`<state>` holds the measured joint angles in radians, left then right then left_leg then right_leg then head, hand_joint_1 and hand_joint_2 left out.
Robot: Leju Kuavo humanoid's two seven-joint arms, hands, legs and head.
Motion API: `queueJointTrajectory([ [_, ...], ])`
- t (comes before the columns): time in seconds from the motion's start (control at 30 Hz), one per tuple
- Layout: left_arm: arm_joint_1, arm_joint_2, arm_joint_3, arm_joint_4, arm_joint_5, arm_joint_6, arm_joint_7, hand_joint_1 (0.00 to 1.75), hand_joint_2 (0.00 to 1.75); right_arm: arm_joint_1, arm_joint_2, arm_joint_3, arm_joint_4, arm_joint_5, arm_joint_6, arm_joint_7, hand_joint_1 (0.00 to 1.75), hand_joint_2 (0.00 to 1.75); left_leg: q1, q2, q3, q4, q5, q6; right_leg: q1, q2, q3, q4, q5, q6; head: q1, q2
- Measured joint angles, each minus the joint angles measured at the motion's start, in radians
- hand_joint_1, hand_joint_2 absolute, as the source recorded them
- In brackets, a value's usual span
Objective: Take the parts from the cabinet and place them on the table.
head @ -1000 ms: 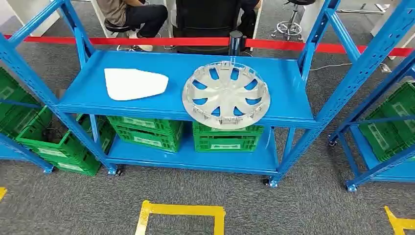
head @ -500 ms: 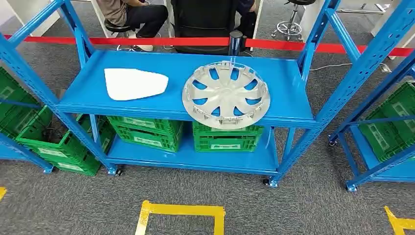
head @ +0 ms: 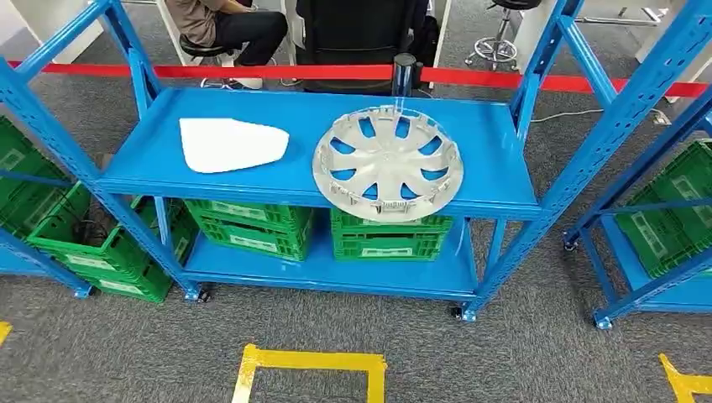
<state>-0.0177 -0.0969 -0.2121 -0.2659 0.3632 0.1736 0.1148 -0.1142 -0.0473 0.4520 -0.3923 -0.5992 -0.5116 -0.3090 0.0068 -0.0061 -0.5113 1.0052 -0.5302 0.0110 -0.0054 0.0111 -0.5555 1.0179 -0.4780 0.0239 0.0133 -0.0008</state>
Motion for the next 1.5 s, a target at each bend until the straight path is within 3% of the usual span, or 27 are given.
queueJointTrajectory([
  [0.37,-0.007,-0.005,-0.034,0.014,0.021,0.012,0.0,0.0,0.0,0.003,-0.009,-0.059,-0.264,0.28,-0.026,0.062,0.0,1.75,0.0,0.0,0.0,0.0,0.001,0.001,0.0,0.0,0.001,0.0,0.001,0.001,0.001,0.0],
  [0.93,-0.018,-0.005,-0.086,0.025,0.058,0.014,-0.002,0.0,0.0,-0.07,-0.094,-0.059,-0.71,0.716,0.022,0.289,0.0,1.75,0.0,0.0,0.0,0.0,0.001,0.001,0.0,0.0,0.001,0.0,0.001,0.001,-0.001,0.0],
  [1.2,-0.025,-0.005,-0.119,0.031,0.072,0.018,-0.025,0.0,0.0,-0.118,-0.145,-0.045,-0.937,0.857,0.083,0.414,0.0,1.75,0.0,0.0,0.001,0.0,0.001,0.001,-0.001,0.0,0.0,0.0,0.001,0.001,-0.001,0.0],
  [1.5,-0.033,-0.005,-0.152,0.039,0.089,0.013,-0.071,0.0,0.0,-0.185,-0.204,0.023,-1.155,0.956,0.22,0.56,0.0,1.75,0.0,0.0,0.0,0.0,0.001,0.0,0.0,0.0,0.0,0.0,0.001,0.001,0.0,0.0],
])
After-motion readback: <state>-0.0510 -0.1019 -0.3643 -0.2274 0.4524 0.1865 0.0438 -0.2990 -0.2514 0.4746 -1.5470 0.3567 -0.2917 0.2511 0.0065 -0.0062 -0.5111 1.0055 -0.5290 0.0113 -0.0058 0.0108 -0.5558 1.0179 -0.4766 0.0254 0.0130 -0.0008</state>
